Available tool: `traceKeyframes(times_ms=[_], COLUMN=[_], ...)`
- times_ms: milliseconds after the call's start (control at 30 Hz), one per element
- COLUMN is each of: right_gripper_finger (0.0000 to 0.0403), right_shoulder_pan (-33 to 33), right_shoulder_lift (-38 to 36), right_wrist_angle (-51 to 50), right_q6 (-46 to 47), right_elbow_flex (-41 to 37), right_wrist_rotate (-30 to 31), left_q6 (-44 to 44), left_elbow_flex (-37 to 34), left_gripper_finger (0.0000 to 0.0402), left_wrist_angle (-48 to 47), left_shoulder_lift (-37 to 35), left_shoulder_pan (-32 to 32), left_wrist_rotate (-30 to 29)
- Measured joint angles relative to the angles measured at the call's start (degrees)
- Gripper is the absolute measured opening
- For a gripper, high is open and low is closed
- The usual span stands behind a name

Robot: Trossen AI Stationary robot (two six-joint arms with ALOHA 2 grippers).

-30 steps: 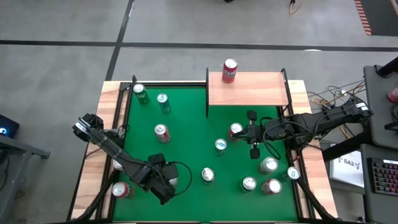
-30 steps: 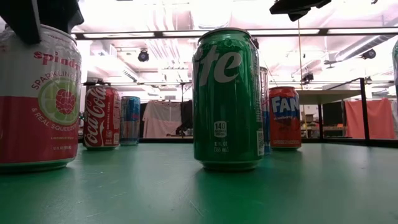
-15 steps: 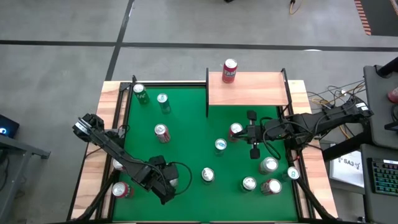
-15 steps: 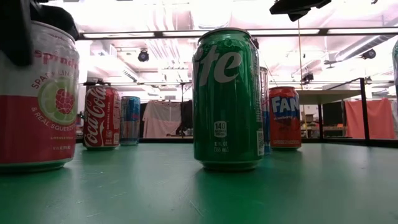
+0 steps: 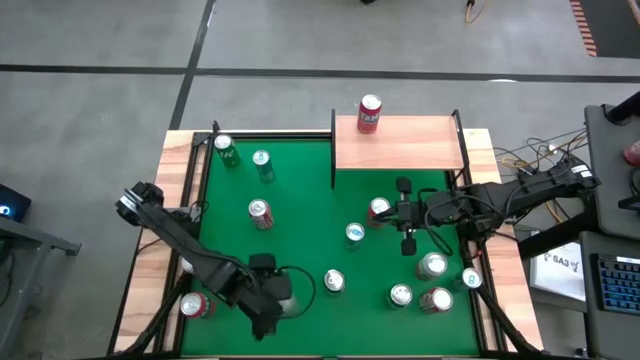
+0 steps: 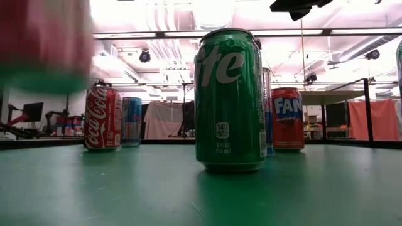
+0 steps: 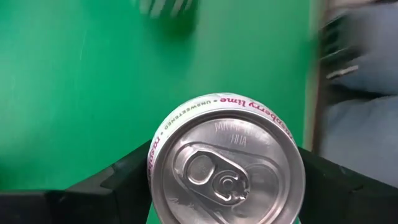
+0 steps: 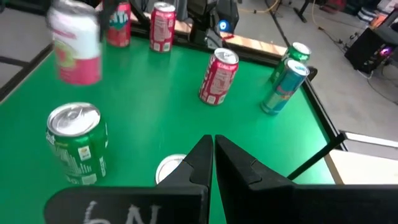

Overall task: Place canned beverage on shelf
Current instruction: Put the left pink-white soda can on the shelf

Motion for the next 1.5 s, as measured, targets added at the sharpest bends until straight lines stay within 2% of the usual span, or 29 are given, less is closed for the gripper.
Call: traceKeyframes(times_ms=[167,400,567,767,967,1133,1200,1333,1500], right_gripper_finger=[0.0009,0.0013,0.0063,0.0173,0.0283,0.0351,0.0365,0.0369,0.0368], right_shoulder_pan=[0.01,0.01,0.14,0.29,0.38,0.38,0.38,0.36,-0.01], right_shoulder_lift=[0.0,0.71,4.07,9.02,14.32,18.82,20.58,24.55,29.18], right_wrist_angle=[4.82,8.54,9.71,9.66,8.9,3.17,0.9,-0.15,-1.08], right_q6=[1.01,12.13,16.53,15.52,10.58,7.21,6.65,4.2,2.64], right_elbow_flex=[-1.45,-2.44,-2.29,-0.36,3.93,10.37,13.01,17.37,22.38], right_wrist_rotate=[-0.19,-5.12,-6.15,-8.94,-9.02,-9.08,-9.93,-13.44,-13.34], left_q6=[14.39,35.23,44.33,46.83,46.33,44.71,44.45,44.39,44.59], left_elbow_flex=[6.07,8.23,8.23,8.23,8.23,8.23,8.23,8.23,8.57], left_gripper_finger=[0.0279,0.0279,0.0279,0.0279,0.0279,0.0279,0.0279,0.0279,0.0279], left_wrist_angle=[-0.18,-0.54,1.99,2.8,5.62,7.13,6.98,7.05,6.84], left_shoulder_lift=[-0.09,-0.09,0.01,0.15,0.15,0.15,0.15,0.22,0.24], left_shoulder_pan=[1.76,6.83,11.64,14.79,15.9,16.71,16.89,17.19,17.24], left_wrist_rotate=[-4.9,-7.82,-7.94,-7.51,-7.45,-7.45,-7.45,-7.52,-7.56])
